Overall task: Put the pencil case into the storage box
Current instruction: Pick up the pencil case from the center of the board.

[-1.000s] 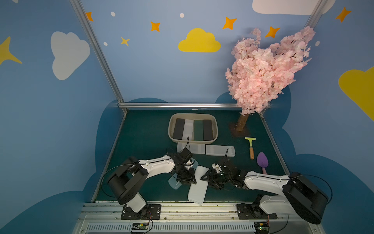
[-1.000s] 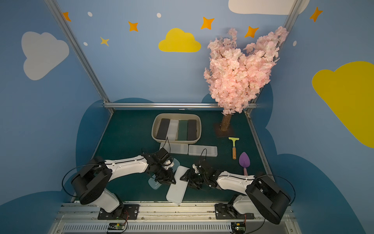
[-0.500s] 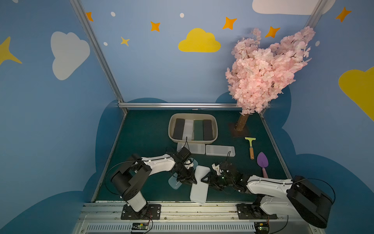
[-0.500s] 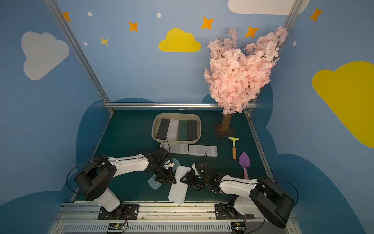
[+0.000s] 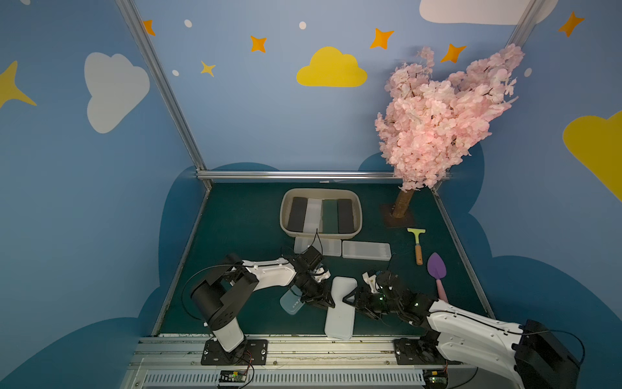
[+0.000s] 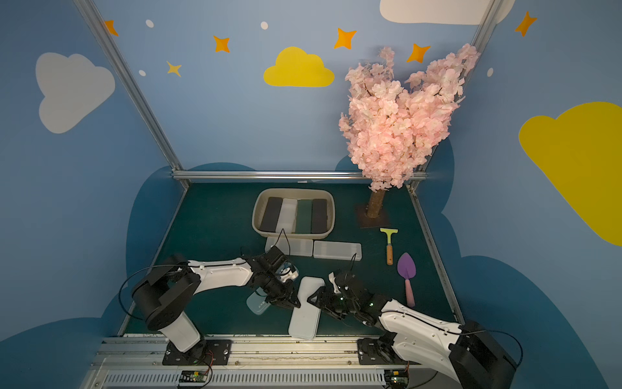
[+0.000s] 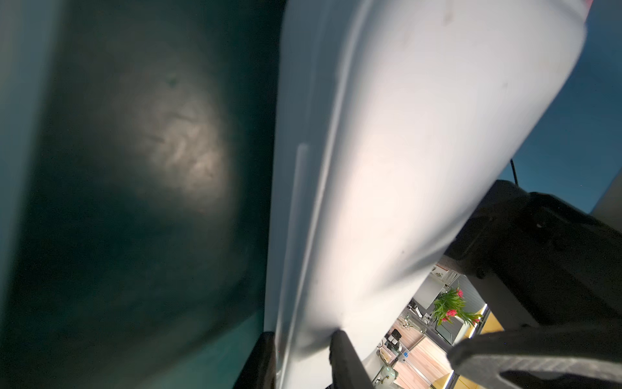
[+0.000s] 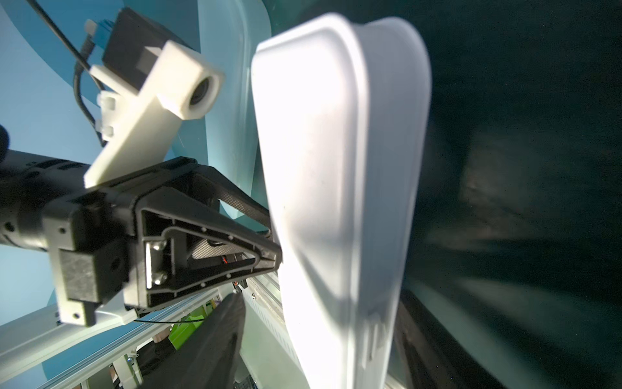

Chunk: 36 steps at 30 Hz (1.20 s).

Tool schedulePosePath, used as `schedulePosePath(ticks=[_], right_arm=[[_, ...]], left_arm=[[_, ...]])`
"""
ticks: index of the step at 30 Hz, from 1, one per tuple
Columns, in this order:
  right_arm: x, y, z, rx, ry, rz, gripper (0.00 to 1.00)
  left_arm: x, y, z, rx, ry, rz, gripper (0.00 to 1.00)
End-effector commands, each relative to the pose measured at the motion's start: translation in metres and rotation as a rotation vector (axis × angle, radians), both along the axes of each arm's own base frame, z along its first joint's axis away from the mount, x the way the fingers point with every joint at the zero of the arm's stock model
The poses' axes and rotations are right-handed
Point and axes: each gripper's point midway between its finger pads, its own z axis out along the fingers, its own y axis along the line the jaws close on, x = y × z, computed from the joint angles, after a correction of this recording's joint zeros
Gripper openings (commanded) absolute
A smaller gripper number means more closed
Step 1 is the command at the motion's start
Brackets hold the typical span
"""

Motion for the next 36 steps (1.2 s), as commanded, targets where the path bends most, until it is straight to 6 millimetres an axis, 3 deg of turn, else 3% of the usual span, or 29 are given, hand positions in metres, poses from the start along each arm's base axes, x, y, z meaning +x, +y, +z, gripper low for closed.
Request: schedulePosePath(ticks=[1, 4, 8, 10, 15, 22, 25, 29, 33, 36], right_arm=[[0.002, 0.019, 0.009, 0.097, 0.008, 0.037, 0.71], [0.002, 0.040, 0.012, 0.159, 0.042, 0.105, 0.70], [0.006, 0.077, 0.038, 0.292, -0.055, 0.279, 0.65], [0.009, 0.083, 0.042, 0.327, -0.072, 0.280, 0.60], [0.012, 0.077, 0.050, 0.324, -0.100, 0.265, 0.51], [0.016, 0.038, 0.071, 0.192, -0.117, 0.137, 0.27], [0.026, 0.014, 0.089, 0.158, -0.196, 0.061, 0.22], [0.040, -0.010, 0.118, 0.182, -0.223, -0.007, 0.20], [0.066, -0.012, 0.153, 0.218, -0.235, 0.000, 0.19], [0.100, -0.004, 0.186, 0.241, -0.267, 0.042, 0.19]], left_arm=[[0.003, 0.018, -0.038, 0.156, -0.021, 0.029, 0.28], [0.004, 0.016, -0.039, 0.148, -0.015, 0.035, 0.28], [0.004, 0.014, -0.040, 0.144, -0.009, 0.037, 0.28], [0.005, 0.013, -0.039, 0.138, -0.008, 0.038, 0.28], [0.006, 0.013, -0.036, 0.139, -0.014, 0.035, 0.28], [0.009, 0.015, -0.019, 0.143, -0.048, 0.027, 0.32], [0.012, 0.018, 0.003, 0.142, -0.091, 0.011, 0.43], [0.028, 0.022, 0.051, 0.107, -0.185, 0.028, 0.63], [0.059, 0.036, 0.119, 0.052, -0.340, 0.098, 0.72], [0.086, 0.058, 0.170, 0.014, -0.467, 0.195, 0.75]])
